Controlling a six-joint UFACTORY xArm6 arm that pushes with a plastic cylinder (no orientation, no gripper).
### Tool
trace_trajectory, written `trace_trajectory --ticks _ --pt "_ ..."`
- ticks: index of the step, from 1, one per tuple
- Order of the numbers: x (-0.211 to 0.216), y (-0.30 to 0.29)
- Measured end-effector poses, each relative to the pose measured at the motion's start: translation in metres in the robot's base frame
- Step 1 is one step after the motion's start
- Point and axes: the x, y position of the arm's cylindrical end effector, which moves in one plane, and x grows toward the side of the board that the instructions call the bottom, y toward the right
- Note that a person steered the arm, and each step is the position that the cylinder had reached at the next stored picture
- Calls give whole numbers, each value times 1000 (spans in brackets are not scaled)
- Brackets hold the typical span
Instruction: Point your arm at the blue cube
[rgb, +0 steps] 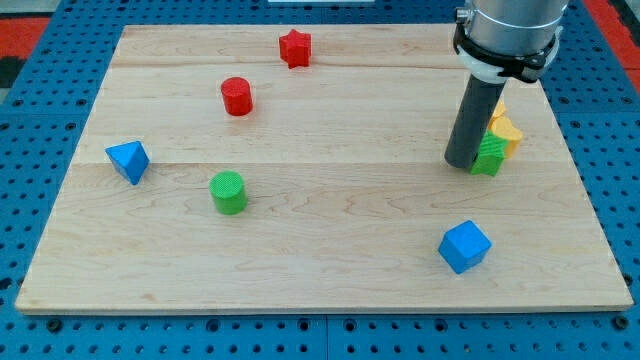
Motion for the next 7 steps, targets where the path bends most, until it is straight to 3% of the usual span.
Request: trace_trajectory --ticks 4,7 --pt "1 -2" --pt "55 13"
